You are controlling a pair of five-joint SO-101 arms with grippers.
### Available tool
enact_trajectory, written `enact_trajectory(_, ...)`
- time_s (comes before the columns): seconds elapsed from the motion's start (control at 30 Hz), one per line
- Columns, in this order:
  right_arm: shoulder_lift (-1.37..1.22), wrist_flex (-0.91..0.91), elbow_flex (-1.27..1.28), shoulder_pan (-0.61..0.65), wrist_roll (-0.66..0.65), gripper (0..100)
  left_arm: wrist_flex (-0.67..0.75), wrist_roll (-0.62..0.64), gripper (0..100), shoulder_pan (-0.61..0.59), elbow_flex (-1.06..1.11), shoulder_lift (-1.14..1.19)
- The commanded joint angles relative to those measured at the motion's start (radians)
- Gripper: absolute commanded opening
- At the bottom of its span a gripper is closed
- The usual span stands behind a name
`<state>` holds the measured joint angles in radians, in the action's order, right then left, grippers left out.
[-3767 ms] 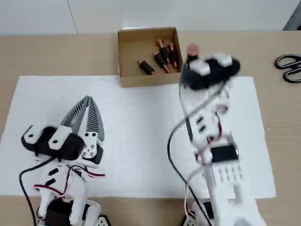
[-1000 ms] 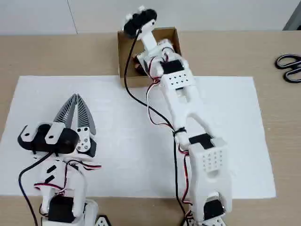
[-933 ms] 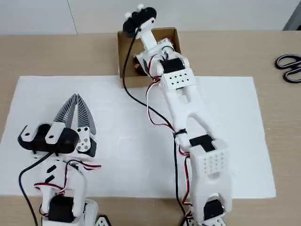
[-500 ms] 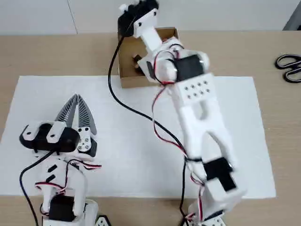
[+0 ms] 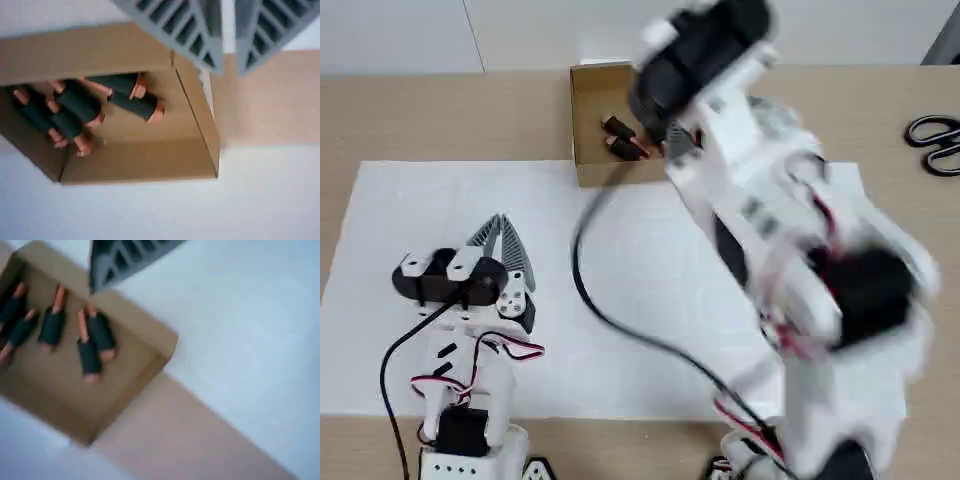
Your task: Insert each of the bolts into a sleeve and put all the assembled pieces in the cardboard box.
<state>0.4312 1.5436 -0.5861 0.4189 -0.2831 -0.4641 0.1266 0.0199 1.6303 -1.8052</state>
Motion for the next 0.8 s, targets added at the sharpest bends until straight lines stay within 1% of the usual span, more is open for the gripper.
enact_trajectory(0.0,0.150,0.004,-0.028,0.002,0.000,14.4,0.025,0.000,1,0.003,0.030,-0.014)
enact_trajectory(0.13,0.274,0.004,-0.026,-0.010,0.000,14.4,0.023,0.003,1,0.003,0.047,-0.012)
enact_trajectory(0.2,0.314,-0.021,0.015,-0.053,0.000,14.4,0.023,0.003,1,0.003,0.047,-0.012)
enact_trajectory(0.3,0.363,-0.128,0.101,-0.139,0.002,14.4,0.018,0.002,1,0.003,0.047,-0.011)
enact_trajectory(0.4,0.412,-0.274,0.181,-0.196,0.002,14.4,0.018,0.000,1,0.003,0.047,-0.011)
enact_trajectory(0.5,0.449,-0.360,0.293,-0.222,0.000,14.4,0.018,0.000,1,0.003,0.048,-0.011)
enact_trajectory(0.6,0.478,-0.417,0.430,-0.222,0.000,14.4,0.018,0.000,1,0.003,0.048,-0.011)
enact_trajectory(0.77,0.532,-0.570,0.752,-0.222,0.002,14.4,0.018,0.000,1,0.003,0.048,-0.011)
